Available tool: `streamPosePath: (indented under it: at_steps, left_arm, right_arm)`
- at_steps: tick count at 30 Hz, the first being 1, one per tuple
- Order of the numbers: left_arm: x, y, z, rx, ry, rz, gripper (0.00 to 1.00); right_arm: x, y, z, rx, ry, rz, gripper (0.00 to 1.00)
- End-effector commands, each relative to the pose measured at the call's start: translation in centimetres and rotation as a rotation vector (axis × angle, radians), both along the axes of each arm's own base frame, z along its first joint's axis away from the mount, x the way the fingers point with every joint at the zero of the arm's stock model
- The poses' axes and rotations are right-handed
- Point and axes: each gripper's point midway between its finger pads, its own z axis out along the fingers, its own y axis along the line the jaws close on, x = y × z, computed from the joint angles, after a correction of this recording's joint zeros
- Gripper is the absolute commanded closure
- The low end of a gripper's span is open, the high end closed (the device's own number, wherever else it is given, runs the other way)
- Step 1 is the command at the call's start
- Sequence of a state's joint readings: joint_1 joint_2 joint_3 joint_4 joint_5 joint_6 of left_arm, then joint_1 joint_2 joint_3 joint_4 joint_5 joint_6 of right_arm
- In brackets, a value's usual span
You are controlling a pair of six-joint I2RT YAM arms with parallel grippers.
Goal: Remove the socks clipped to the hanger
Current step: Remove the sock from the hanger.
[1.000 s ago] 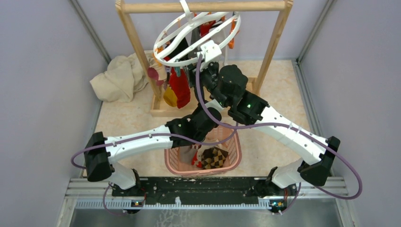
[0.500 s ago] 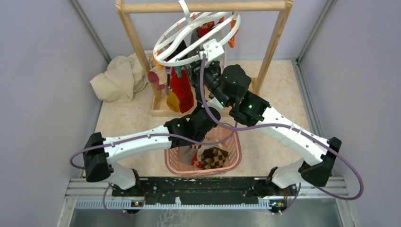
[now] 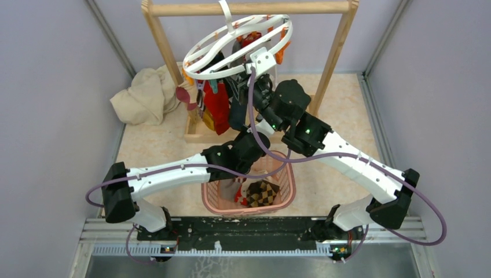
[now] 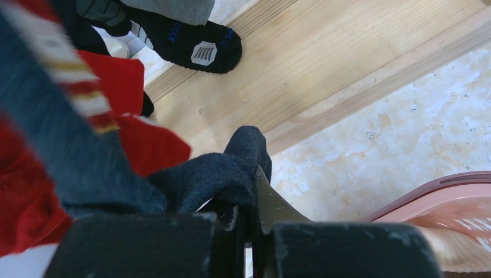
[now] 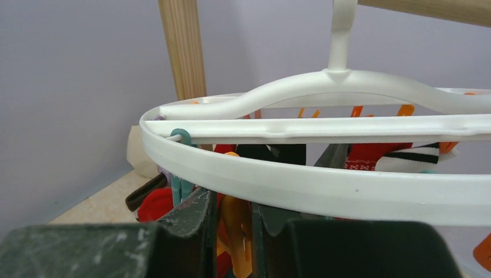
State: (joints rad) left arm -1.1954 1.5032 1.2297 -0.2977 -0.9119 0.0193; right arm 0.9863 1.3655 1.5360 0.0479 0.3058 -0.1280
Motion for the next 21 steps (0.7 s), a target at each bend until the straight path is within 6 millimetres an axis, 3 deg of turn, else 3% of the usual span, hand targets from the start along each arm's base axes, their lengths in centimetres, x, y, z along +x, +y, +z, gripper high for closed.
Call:
streamPosePath:
  at_steps: [1,7,8,10,11,14,21]
  left_arm:
    - [-0.4,0.2,0.4,-0.013,-0.001,-0.006,1.0]
    - [-0.9,0.1,1.2,-0.046,0.014,-0.038,1.0]
    - [-1.1,-0.1,1.5,-0.061,0.02,-0.057,1.0]
    - [-1.5,-0.3,2.1,-0.089,0.03,-0.088,1.0]
    - [-1.6,-0.3,2.3,-0.097,0.034,-0.1,1.0]
    - [-2.1,-0.3,2.7,-0.127,0.053,-0.119,1.0]
    - [-3.6,-0.8,4.7,-0.22,0.082,-0.21,1.0]
  right_arm:
    - [-1.1,-1.2,3.8,0.098,-0.065,0.008,1.0]
    - [-1.3,-1.6,3.5,0.1,-0.055,0.005,1.0]
    - [-1.3,-1.8,3.4,0.103,-0.051,0.001,0.88]
    - [-1.5,-2.0,2.8,0.102,-0.039,0.001,0.52]
    - [-1.6,-2.2,2.6,0.106,-0.035,0.0,0.46]
    - [-1.9,-3.0,1.7,0.119,-0.016,-0.011,0.34]
    - [-3.3,-6.1,1.3,0.17,0.012,-0.038,0.3]
